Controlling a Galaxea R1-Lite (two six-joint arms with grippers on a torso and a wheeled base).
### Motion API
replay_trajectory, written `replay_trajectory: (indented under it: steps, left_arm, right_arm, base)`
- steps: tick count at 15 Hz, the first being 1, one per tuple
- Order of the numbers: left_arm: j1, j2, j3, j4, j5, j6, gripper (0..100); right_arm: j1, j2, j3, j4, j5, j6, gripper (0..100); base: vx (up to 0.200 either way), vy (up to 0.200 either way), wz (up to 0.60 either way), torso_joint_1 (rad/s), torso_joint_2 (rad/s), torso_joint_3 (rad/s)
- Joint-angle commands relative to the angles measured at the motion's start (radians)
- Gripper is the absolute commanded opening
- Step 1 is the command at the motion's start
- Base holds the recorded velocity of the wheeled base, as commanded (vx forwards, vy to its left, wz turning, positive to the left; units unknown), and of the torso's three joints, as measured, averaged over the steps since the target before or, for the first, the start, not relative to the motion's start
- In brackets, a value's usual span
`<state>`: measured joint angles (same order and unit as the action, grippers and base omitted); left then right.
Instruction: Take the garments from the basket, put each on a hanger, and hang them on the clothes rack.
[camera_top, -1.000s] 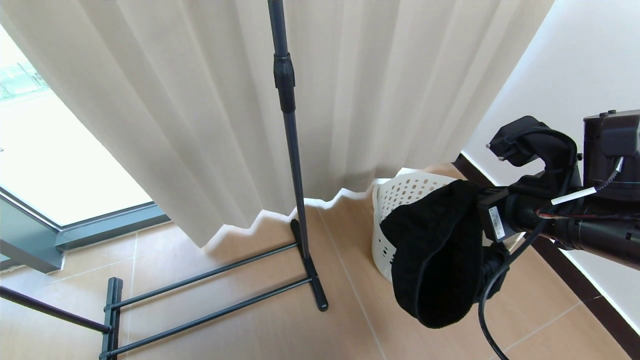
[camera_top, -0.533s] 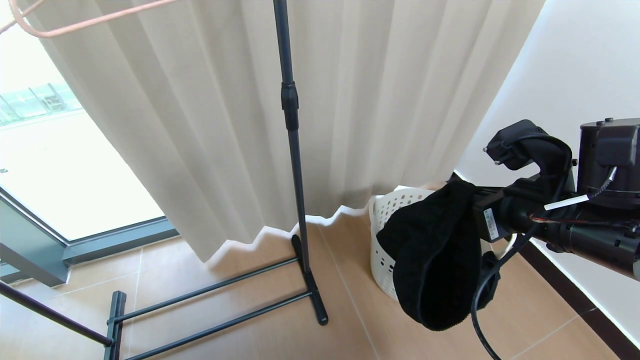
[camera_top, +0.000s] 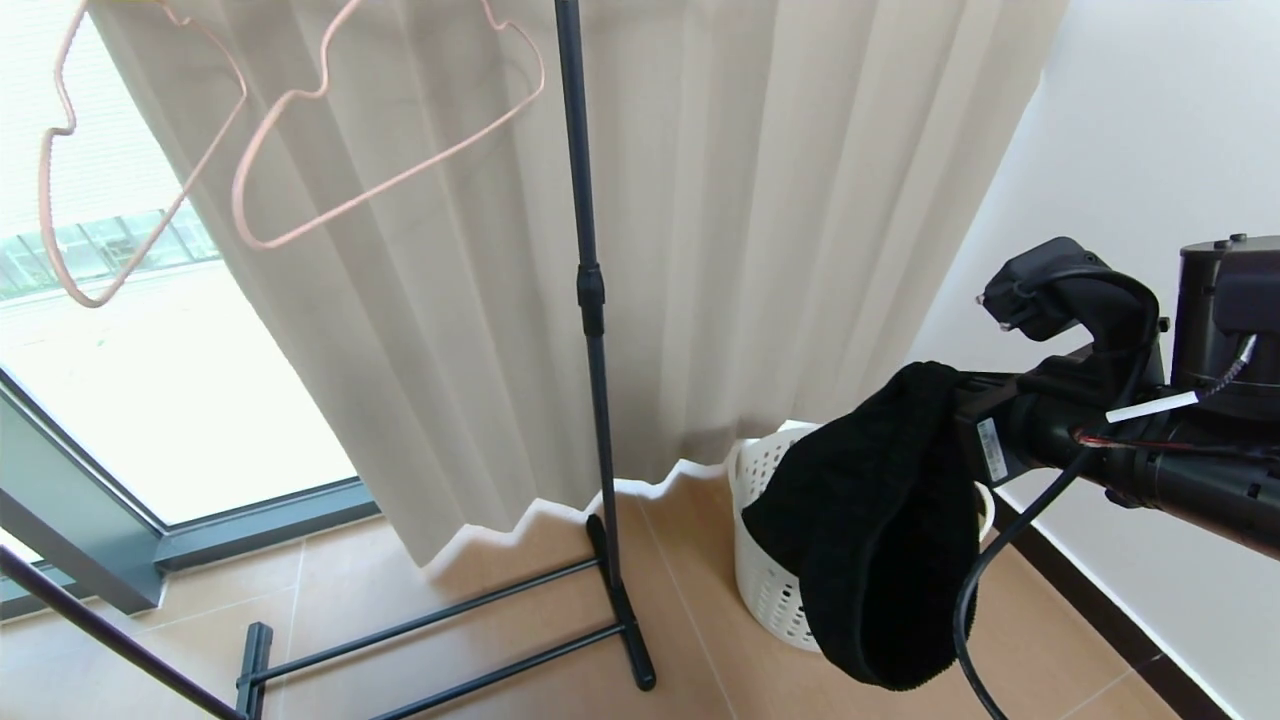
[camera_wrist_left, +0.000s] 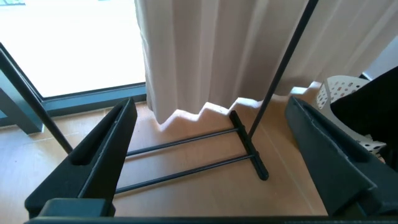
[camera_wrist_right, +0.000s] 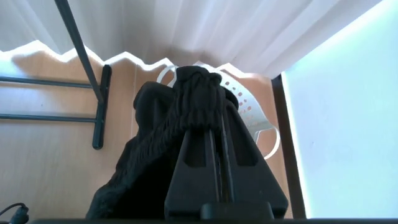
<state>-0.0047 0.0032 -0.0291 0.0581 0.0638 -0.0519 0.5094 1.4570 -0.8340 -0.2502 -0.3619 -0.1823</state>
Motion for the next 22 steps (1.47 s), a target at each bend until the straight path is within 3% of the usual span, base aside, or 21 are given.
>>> replay_trajectory:
  steps: [1, 12, 22]
  left_arm:
    - [0.0, 0.001, 0.0, 0.0, 0.001, 0.0, 100]
    - [0.0, 0.001, 0.002, -0.001, 0.005, 0.001, 100]
    - [0.0, 0.001, 0.002, -0.001, 0.002, 0.001, 100]
  right_arm:
    - [0.0, -0.012, -0.002, 0.0, 0.001, -0.006, 0]
    - [0.001, -0.053, 0.012, 0.008, 0.0, -0.068, 0]
    - [0.003, -0.067, 0.019, 0.0, -0.002, -0.068, 0]
  base:
    - [0.0, 0.0, 0.0, 0.124, -0.46, -0.295]
    - [0.0, 0.0, 0.0, 0.174, -0.5, -0.324]
    - [0.0, 0.0, 0.0, 0.237, -0.56, -0.328]
